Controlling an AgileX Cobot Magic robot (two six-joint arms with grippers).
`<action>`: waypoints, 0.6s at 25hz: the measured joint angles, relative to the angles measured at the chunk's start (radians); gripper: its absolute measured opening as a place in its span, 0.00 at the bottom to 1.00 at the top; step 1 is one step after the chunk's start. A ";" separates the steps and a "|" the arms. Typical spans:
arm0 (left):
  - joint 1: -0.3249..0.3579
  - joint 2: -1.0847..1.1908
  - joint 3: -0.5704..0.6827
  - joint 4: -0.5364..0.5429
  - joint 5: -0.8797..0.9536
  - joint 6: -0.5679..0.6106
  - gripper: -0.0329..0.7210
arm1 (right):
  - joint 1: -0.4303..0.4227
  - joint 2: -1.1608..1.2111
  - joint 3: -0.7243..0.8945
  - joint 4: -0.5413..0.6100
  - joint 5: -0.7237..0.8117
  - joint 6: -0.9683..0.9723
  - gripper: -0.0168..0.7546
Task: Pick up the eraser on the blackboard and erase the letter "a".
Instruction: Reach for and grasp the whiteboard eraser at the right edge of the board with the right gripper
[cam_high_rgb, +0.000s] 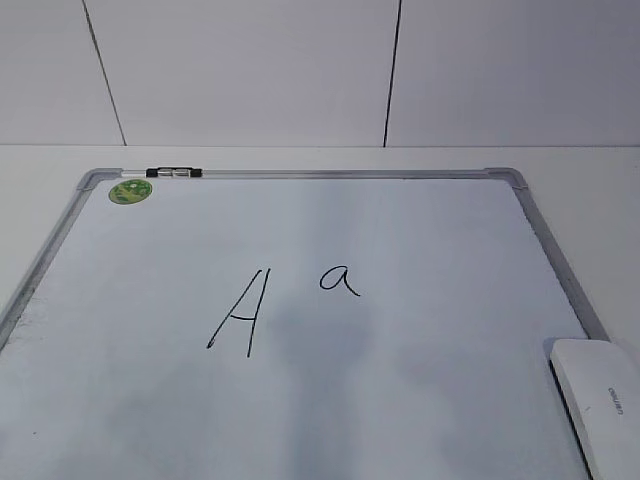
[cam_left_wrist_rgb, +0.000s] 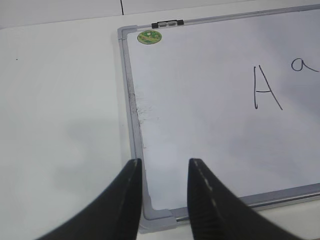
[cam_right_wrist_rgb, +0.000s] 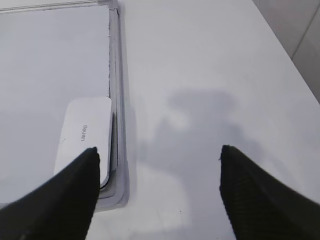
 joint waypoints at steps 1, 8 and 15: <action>0.000 0.000 0.000 -0.002 0.000 0.000 0.36 | 0.000 0.000 0.000 0.009 0.000 -0.014 0.80; 0.000 0.000 0.000 -0.015 0.000 0.000 0.36 | 0.000 0.045 0.000 0.040 0.010 -0.045 0.88; 0.000 0.000 0.000 -0.026 0.000 0.000 0.36 | 0.000 0.067 0.000 0.080 0.012 -0.045 0.88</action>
